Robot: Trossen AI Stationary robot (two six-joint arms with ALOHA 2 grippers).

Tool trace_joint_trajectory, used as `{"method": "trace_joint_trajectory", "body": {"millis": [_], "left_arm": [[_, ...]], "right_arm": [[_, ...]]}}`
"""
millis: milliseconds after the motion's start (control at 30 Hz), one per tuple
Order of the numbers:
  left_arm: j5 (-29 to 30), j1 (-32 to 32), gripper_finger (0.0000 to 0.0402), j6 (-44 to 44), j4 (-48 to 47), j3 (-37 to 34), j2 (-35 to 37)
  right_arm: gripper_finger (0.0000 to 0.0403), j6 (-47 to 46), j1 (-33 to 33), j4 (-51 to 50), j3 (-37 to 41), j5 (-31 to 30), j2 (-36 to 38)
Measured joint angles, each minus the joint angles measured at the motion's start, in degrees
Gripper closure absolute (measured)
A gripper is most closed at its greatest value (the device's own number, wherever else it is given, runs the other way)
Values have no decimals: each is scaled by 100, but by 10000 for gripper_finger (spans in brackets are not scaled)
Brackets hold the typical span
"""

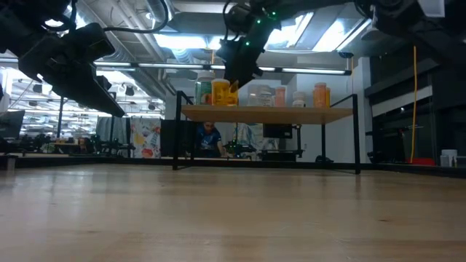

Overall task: Pick and place medicine bottles onto shelf by color
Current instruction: Put the orange pill bottle on the shelf aligned with the other orange pill bottle, then return to Home Position

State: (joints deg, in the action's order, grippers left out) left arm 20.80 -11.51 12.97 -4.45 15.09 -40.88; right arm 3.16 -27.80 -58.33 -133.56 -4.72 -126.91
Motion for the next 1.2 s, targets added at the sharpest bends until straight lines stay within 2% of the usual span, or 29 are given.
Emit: {"method": "trace_joint_trajectory", "body": {"millis": [167,367,700,1033,1200], "left_arm": [[-2,-2,321,9,-4,0,2],[-2,0,321,11,-7,0,2],[-4,0,321,11,-7,0,1],[-7,0,321,9,-7,0,2],[-5,-2,321,-1,-8,0,2]], "right_arm": [[195,-97,-133,36,0,27,-7],[189,-204,-172,29,0,333,-7],[172,179,-161,31,0,331,-7],[171,-137,-161,2,0,340,-7],[147,-137,-161,6,0,335,-7]]}}
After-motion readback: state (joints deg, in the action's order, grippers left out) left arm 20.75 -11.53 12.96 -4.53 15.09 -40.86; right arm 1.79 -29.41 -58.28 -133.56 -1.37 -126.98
